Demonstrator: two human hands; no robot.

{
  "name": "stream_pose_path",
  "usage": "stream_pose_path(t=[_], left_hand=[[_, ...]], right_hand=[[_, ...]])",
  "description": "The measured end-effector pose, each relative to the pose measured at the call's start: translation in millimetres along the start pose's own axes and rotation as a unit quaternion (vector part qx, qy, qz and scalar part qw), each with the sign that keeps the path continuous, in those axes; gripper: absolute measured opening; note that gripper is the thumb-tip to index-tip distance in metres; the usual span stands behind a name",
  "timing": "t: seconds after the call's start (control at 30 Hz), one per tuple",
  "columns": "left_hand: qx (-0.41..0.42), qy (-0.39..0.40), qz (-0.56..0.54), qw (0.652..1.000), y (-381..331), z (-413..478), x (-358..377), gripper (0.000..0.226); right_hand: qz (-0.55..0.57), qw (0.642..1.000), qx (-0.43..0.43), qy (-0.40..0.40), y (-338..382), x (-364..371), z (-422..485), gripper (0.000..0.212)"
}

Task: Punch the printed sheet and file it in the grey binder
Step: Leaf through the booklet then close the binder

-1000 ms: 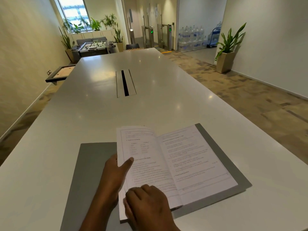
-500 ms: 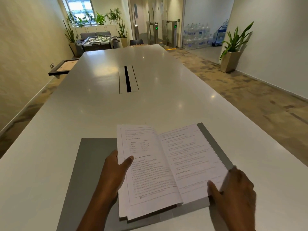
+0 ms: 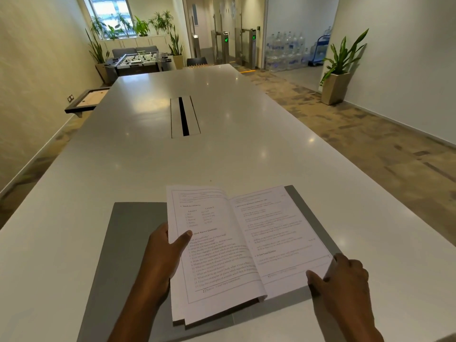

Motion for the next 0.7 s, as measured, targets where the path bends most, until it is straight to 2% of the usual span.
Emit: stream_pose_path(t=[0.1, 0.23, 0.27, 0.37, 0.53, 0.7], left_hand=[[-0.002, 0.002, -0.004, 1.000, -1.5, -1.2, 1.3, 0.037], [-0.003, 0.001, -0.009, 1.000, -4.9, -2.9, 1.3, 0.034], [-0.004, 0.002, -0.009, 1.000, -5.0, -2.8, 1.3, 0.034], [-0.005, 0.002, -0.004, 1.000, -5.2, -2.2, 0.8, 0.033], [-0.015, -0.001, 0.002, 1.000, -2.5, 0.9, -2.2, 0.032], [-0.014, 0.003, -0.004, 1.000, -5.3, 1.0, -3.4, 0.029]], right_hand=[[0.045, 0.999, 0.013, 0.015, -0.2, -2.7, 5.4, 0.063], [0.120, 0.993, 0.001, -0.024, 1.0, -19.1, 5.7, 0.010], [0.121, 0.992, -0.004, -0.037, 2.3, -24.0, 4.0, 0.005], [0.141, 0.987, -0.023, -0.067, 10.8, -36.1, -4.0, 0.014], [0.219, 0.970, -0.071, -0.073, 50.8, -44.2, -34.6, 0.008], [0.249, 0.960, -0.132, -0.007, 103.1, -34.5, -80.5, 0.015]])
Point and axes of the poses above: each hand's wrist, its own z-axis towards the middle knuckle, its own x-axis out of the palm, y = z × x, the point moved 6 cm from there along z, towards the middle knuckle, and after that the axes turned 4 degrees about x, right-handed, at the moved point
